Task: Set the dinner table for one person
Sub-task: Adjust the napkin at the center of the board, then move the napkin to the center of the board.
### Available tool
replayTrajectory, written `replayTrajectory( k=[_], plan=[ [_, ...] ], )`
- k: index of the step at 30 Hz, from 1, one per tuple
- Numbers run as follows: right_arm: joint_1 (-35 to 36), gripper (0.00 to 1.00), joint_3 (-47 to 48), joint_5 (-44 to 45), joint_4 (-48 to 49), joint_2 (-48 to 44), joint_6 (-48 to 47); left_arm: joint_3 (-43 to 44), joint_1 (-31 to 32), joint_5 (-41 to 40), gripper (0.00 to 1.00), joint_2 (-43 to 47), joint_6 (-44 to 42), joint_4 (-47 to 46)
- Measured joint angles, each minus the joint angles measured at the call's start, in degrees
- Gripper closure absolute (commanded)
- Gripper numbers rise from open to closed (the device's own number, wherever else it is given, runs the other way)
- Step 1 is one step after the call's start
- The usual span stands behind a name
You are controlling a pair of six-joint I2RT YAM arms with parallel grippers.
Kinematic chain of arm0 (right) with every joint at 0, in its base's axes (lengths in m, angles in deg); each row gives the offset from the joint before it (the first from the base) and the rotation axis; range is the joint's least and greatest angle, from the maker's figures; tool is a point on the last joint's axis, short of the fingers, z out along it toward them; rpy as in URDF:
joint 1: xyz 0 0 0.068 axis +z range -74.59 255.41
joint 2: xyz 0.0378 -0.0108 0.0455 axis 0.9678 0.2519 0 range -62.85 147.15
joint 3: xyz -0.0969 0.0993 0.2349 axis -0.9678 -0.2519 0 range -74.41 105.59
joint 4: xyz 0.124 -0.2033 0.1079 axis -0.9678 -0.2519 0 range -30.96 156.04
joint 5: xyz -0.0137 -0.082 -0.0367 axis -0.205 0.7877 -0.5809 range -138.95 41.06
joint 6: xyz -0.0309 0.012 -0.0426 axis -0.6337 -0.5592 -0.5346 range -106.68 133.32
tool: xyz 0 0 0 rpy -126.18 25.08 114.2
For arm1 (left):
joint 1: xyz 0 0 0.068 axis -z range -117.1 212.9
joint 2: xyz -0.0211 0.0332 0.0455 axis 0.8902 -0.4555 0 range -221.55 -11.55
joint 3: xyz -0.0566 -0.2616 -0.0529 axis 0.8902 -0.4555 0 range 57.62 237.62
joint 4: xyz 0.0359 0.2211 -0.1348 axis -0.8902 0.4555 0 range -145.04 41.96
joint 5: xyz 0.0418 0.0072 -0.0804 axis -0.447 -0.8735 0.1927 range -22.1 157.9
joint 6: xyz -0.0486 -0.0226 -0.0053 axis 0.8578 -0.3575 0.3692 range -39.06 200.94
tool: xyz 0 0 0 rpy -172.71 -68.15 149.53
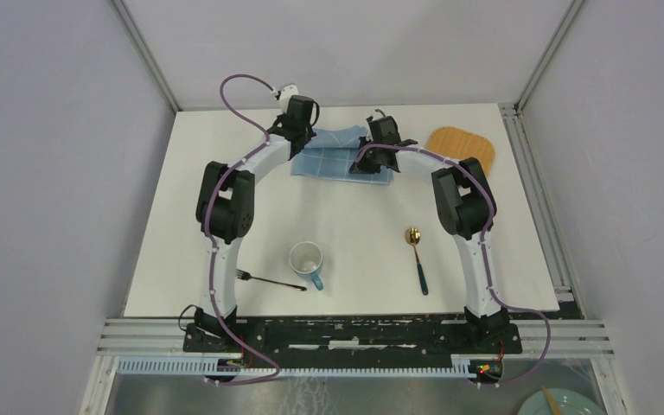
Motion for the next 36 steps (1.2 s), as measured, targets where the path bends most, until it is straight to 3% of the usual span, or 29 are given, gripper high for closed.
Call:
replayTrajectory(
  k=[6, 26, 36],
  plan=[
    [0.04, 1.00, -1.07, -1.31, -0.50, -0.57, 0.00, 0.00, 0.00, 0.02, 0.98, 0.00, 0.02, 0.00],
    [3.45, 1.00, -19.12, -6.97, -0.11, -11.63, 1.64, 0.26, 0.15, 0.28, 0.98, 0.00, 0.07, 0.13],
    [5.75, 1.00, -21.20, -6.80, -1.03, -13.46, 1.64, 2.16, 0.11, 0.24, 0.98, 0.00, 0.07, 0.96]
  ],
)
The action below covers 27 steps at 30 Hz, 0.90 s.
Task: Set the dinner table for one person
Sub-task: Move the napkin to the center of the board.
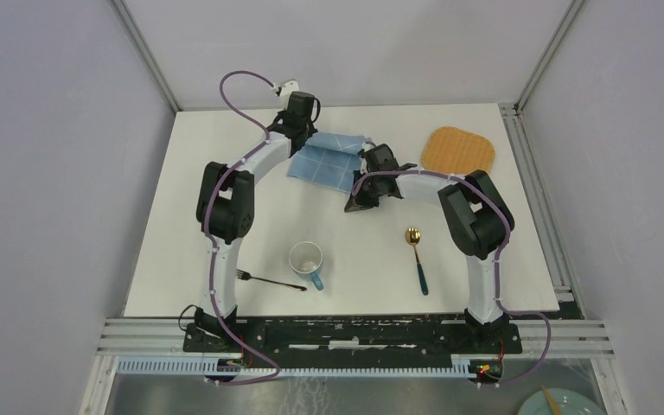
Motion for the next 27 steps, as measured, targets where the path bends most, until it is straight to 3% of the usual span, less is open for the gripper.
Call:
replayTrajectory(
  k=[8, 14, 27],
  plan=[
    [0.31, 1.00, -1.33, 4.00, -0.22, -3.04, -0.55, 0.00, 0.00, 0.00, 0.98, 0.00, 0.00, 0.13],
    [0.31, 1.00, 3.23, 6.45, -0.07, -2.82, -0.61, 0.00, 0.00, 0.02, 0.98, 0.00, 0.00, 0.15],
    [0.31, 1.00, 17.05, 10.80, 0.70, 7.65, -1.99, 0.00, 0.00, 0.02, 0.98, 0.00, 0.00, 0.33]
  ],
)
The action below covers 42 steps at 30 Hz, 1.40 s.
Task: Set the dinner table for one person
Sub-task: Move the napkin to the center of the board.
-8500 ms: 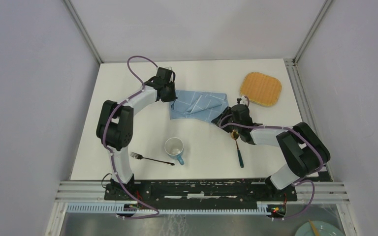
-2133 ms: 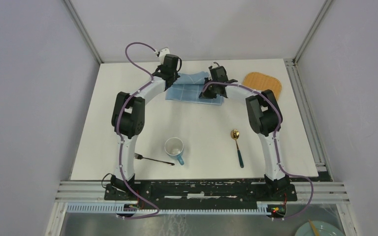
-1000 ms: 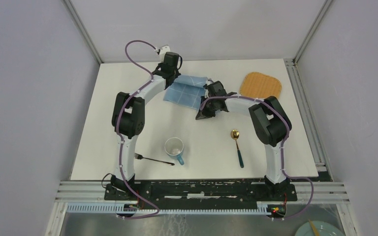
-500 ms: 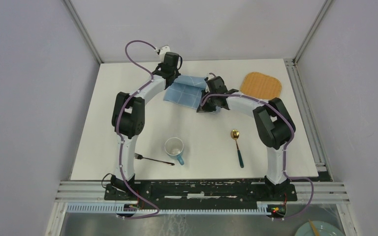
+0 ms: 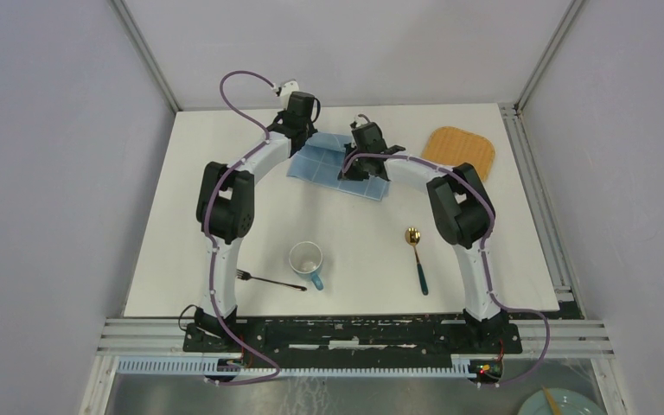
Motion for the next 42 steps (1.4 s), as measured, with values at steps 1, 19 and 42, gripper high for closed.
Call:
replayTrajectory(
  k=[1, 19, 42],
  plan=[
    [0.00, 1.00, 0.33, 0.28, 0.02, 0.83, -0.07, 0.00, 0.00, 0.00, 0.98, 0.00, -0.02, 0.00],
    [0.00, 1.00, 4.63, 1.77, 3.43, 6.14, 1.77, 0.00, -0.11, 0.07, 0.98, 0.00, 0.00, 0.00],
    [0.13, 1.00, 1.70, -0.52, -1.27, 3.91, 2.32, 8.39, -0.35, 1.16, 0.86, -4.26, 0.00, 1.55]
  ],
)
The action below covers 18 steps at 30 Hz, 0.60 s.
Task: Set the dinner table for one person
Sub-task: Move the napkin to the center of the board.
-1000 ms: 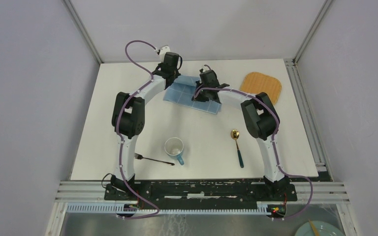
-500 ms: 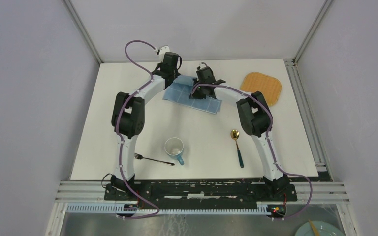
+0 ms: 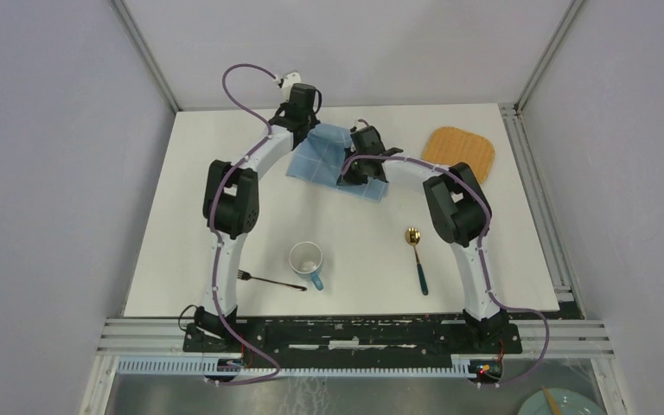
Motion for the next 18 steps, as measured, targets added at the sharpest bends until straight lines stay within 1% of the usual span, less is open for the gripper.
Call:
replayTrajectory(
  k=[2, 3, 4, 5, 7, 8, 16, 18],
  plan=[
    [0.15, 1.00, -1.57, -0.20, 0.20, -0.98, -0.11, 0.85, -0.07, 0.17, 0.48, -0.81, 0.00, 0.22],
    [0.24, 1.00, -2.38, -0.24, 0.20, -1.55, -0.24, 1.38, -0.09, 0.15, 0.40, -1.22, -0.07, 0.22],
    [0.31, 1.00, -2.95, -0.24, 0.15, -1.97, -0.28, 1.92, -0.13, 0.11, 0.35, -1.66, 0.09, 0.20],
    [0.35, 1.00, -3.45, -0.24, 0.17, -2.32, -0.35, 2.47, -0.13, 0.11, 0.34, -1.97, 0.26, 0.24],
    [0.42, 1.00, -3.78, -0.26, 0.26, -2.49, -0.46, 2.71, -0.13, -0.04, 0.27, -2.10, 0.37, 0.24],
    [0.44, 1.00, -3.78, -0.28, 0.26, -2.49, -0.48, 2.71, -0.11, -0.15, 0.26, -2.10, 0.35, 0.15],
    [0.46, 1.00, -3.80, -0.46, 0.35, -2.49, -0.48, 1.99, -0.13, -2.51, 0.24, -1.64, -0.85, -0.33],
    [0.46, 1.00, -3.80, -0.46, 0.35, -2.49, -0.48, 0.76, -0.13, -3.10, 0.13, -0.46, -1.64, -0.42]
  ],
)
